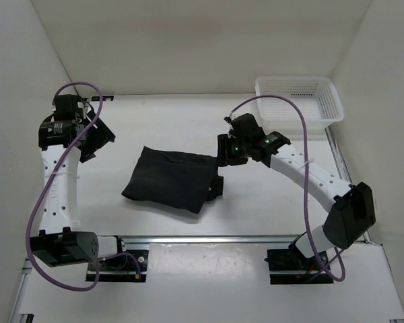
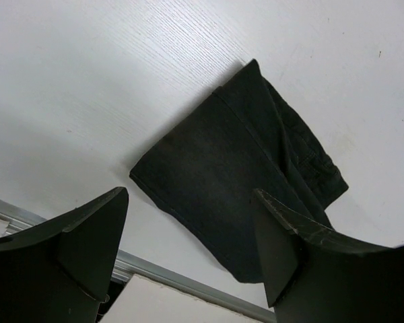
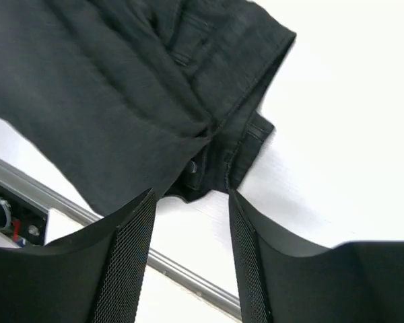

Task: Fold and stack the trousers
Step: Fold the trousers

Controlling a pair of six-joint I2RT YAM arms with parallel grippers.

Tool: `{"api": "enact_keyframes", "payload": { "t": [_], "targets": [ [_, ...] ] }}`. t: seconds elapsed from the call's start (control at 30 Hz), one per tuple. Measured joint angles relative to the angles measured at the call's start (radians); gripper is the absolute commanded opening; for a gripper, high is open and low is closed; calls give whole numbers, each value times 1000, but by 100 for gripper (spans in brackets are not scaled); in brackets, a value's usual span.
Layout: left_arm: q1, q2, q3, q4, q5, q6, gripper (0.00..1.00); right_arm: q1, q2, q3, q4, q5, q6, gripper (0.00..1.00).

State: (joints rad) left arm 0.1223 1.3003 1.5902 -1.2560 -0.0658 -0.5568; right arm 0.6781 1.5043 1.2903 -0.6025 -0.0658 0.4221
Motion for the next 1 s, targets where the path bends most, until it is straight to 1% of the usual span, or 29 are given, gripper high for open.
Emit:
{"api": "enact_keyframes", "payload": {
  "t": [0.03,0.07,0.1,0.17,0.2,0.23,0.33,0.4,0.47,0.53,0.57,0.6,0.63,0.67,0.7,0.73,0.8,1.0],
  "targets": [
    [0,0,-8,4,4,0,84,-1,-16,0,0,12,5,54],
    [0,0,-13,8,8,0,83,3,-23,2,2,14,11,66],
    [0,1,-15,9,12,0,82,8,-24,4,3,12,20,71],
    [0,1,-21,18,19,2,82,19,-9,4,5,1,33,75],
    [0,1,-24,21,21,3,82,23,6,4,5,-16,41,81],
    [0,1,-29,25,23,4,82,25,24,5,4,-37,54,84],
    [0,0,-46,31,25,8,82,40,77,3,4,-92,92,84],
    [0,0,-58,32,26,11,82,57,95,-5,15,-112,115,79],
    [0,0,-69,34,26,14,82,79,111,-8,26,-129,129,75],
    [-1,0,-81,36,26,15,82,95,140,-7,43,-143,137,65],
    [-1,0,-87,38,26,15,82,101,157,-4,49,-146,140,57],
    [-3,0,-92,37,26,15,82,103,178,-2,57,-147,144,45],
    [-6,0,-97,39,26,15,82,104,200,3,60,-146,146,20],
    [-8,-1,-100,40,26,15,82,103,219,6,62,-141,145,9],
    [-9,-2,-103,41,26,15,82,103,233,10,63,-138,151,2],
    [-10,-3,-107,40,26,15,82,102,242,16,61,-132,149,0],
    [-13,-7,-110,40,25,15,82,101,251,45,38,-120,143,0],
    [-13,-42,-110,38,31,15,82,101,248,212,-39,-71,93,0]
  ]
}}
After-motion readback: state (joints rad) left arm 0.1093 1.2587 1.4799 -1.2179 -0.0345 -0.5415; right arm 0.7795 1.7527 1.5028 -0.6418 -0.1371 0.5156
